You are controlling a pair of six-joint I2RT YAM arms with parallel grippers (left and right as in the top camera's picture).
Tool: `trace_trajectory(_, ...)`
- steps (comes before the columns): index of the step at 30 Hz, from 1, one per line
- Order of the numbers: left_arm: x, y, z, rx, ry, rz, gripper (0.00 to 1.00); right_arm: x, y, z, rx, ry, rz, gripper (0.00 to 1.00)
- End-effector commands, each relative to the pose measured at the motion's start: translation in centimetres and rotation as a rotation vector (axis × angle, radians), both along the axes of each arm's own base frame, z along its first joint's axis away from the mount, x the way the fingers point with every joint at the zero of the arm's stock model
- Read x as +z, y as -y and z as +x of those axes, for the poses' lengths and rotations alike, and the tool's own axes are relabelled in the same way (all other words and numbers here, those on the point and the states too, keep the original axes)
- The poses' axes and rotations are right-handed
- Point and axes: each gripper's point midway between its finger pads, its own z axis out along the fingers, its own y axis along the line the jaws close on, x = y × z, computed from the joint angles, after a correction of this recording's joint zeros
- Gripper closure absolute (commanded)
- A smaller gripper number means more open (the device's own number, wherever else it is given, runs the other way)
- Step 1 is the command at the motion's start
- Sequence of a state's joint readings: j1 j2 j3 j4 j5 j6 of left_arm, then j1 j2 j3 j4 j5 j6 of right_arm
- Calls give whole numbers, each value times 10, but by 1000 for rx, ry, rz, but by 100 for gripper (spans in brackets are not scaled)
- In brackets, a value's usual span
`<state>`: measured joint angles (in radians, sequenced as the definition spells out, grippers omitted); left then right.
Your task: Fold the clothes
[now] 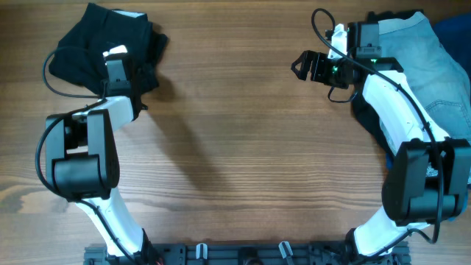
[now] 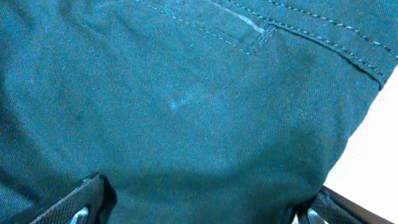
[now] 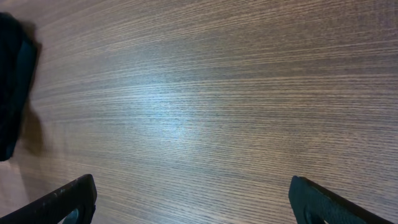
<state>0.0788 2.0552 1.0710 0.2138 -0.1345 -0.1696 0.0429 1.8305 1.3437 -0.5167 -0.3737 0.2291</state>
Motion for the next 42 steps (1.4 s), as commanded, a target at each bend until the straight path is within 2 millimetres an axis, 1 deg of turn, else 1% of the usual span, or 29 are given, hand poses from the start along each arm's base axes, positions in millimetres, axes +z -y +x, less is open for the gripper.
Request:
trace_trajectory(1, -57, 28, -33, -60, -172, -74, 5, 13, -2, 2, 19, 36, 0, 0)
trace_trajectory(4, -61, 58, -39, -125, -207, -75, 6, 13, -2, 2, 19, 37, 0, 0)
trace_trajectory(5, -61, 66, -39, -142, -208, -74, 6, 13, -2, 2, 19, 37, 0, 0)
trace_trajectory(7, -59, 90, -37, -214, -198, -51, 6, 13, -2, 2, 19, 37, 0, 0)
trace_trajectory(9, -55, 104, -32, -238, -169, -29, 6, 13, -2, 2, 20, 37, 0, 0)
trace_trajectory(11, -47, 113, -22, -249, -115, -17, 5, 12, -2, 1, 21, 35, -1, 0)
trace_trajectory(15, -41, 110, -15, -242, -77, -17, 5, 12, -2, 0, 22, 31, -2, 0)
trace_trajectory(18, -33, 100, -13, -222, -66, -18, 5, 12, -2, 0, 22, 32, -3, 0)
trace_trajectory(20, -15, 99, -9, -219, -38, -18, 5, 12, -2, 0, 24, 33, -4, 0)
trace_trajectory(22, 15, 99, -5, -219, 17, -18, 5, 12, -2, 0, 29, 35, -7, 0)
trace_trajectory(23, 33, 99, -3, -216, 49, -16, 5, 12, -2, 0, 30, 35, -8, 0)
trace_trajectory(25, 76, 94, -1, -206, 122, -15, 4, 12, -2, 0, 31, 35, -9, 0)
trace_trajectory(27, 103, 84, -3, -186, 164, -8, 4, 12, -2, 0, 33, 37, -10, 0)
trace_trajectory(29, 118, 65, -5, -157, 184, 37, 4, 12, -2, 0, 34, 37, -10, 0)
trace_trajectory(31, 120, 47, -5, -142, 179, 73, 4, 12, -2, 0, 34, 37, -10, 0)
trace_trajectory(32, 117, 33, -5, -124, 171, 87, 3, 12, -2, 0, 33, 37, -10, 0)
trace_trajectory(33, 113, 14, -6, -96, 162, 101, 5, 12, -2, 0, 34, 37, -10, 0)
trace_trajectory(35, 107, -8, 0, -59, 181, 116, 4, 11, -2, -1, 34, 30, -10, 0)
trace_trajectory(36, 103, -17, 6, -73, 199, 133, 3, 10, -2, -3, 34, 21, -11, 0)
trace_trajectory(39, 77, -19, 19, -199, 203, 178, 2, 8, -2, -5, 41, 16, -16, 0)
trace_trajectory(41, 60, -22, 22, -218, 193, 201, 2, 8, -2, -5, 40, 15, -14, 0)
trace_trajectory(42, 48, -22, 25, -234, 188, 215, 0, 8, -2, -5, 40, 15, -14, 0)
